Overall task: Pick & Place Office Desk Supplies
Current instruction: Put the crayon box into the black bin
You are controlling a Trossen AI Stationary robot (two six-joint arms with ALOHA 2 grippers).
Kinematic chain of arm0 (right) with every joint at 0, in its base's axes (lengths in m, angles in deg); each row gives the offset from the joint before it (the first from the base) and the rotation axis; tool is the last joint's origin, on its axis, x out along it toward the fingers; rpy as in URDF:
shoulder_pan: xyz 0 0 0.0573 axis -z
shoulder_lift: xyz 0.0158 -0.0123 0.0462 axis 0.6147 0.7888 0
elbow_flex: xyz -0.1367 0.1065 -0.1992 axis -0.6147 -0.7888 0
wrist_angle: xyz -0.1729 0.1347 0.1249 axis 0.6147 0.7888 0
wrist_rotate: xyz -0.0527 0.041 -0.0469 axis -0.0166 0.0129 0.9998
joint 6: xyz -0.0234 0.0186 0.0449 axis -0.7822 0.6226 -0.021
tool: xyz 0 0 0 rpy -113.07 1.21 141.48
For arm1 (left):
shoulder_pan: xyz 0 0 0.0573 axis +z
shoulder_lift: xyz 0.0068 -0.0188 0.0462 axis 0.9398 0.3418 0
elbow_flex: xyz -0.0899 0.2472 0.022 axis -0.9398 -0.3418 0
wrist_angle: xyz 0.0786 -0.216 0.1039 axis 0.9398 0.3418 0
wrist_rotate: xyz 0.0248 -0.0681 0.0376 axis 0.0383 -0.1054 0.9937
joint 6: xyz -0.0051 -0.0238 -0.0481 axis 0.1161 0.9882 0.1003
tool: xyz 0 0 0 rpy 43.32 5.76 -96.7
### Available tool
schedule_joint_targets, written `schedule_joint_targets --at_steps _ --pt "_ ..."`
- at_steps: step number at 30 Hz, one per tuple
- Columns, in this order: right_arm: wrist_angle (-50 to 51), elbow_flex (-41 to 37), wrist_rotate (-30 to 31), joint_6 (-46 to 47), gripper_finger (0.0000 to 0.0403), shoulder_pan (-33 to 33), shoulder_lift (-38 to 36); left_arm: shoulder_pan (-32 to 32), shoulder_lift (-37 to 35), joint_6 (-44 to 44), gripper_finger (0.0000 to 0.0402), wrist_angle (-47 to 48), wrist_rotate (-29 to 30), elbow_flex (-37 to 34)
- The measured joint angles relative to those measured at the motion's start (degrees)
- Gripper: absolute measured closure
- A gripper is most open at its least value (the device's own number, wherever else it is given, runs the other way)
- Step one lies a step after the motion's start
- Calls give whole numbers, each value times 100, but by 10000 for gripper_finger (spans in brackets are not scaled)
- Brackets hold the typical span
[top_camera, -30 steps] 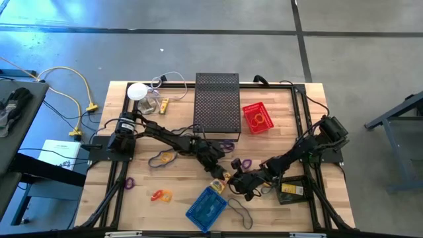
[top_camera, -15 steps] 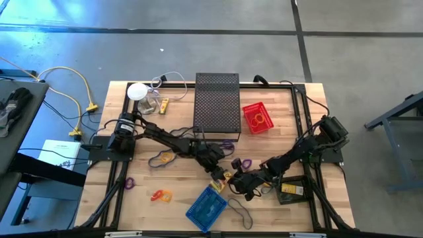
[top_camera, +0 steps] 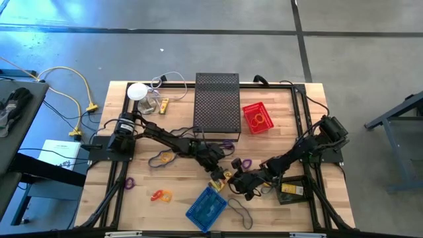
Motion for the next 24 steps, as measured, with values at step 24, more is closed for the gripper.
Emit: schedule_joint_targets --at_steps 24 --pt "-38 13 -26 -2 401 0 2 65 -65 357 183 -41 -416 -2"
